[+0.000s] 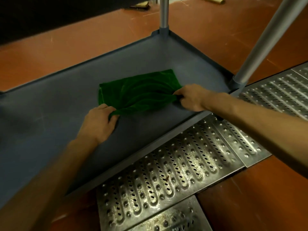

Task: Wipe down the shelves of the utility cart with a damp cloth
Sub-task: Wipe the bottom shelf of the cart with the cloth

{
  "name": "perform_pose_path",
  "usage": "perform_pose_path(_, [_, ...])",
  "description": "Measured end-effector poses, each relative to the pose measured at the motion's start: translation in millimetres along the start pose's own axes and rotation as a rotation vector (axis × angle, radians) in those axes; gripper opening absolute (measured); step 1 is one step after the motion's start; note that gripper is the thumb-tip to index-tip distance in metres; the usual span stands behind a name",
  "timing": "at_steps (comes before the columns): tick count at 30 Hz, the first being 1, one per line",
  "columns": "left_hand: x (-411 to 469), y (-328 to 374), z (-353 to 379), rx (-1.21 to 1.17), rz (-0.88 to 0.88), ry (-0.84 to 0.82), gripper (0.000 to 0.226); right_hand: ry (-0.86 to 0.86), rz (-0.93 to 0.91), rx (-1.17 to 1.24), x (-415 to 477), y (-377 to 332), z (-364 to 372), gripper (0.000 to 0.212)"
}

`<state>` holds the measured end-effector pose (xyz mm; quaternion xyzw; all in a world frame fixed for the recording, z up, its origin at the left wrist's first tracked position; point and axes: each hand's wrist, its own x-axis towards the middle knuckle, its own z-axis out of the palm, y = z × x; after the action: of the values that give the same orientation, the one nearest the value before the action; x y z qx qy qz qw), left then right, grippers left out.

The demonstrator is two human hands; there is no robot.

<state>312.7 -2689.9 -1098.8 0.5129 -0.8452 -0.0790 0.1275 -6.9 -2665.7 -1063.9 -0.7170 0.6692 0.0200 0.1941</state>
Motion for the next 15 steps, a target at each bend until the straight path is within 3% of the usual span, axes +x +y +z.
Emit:
perform_pose_path(8, [-36,8,-8,-0.087,-0.026,-0.02,0.017,-0.092,0.025,0.081,-29,-9,-2,0.031])
perform_pose_path(15, [-69,3,-22,-0.105,-0.006,-0.126,0.017,-0.132,0.012,0.163,-35,-25,7,0.038])
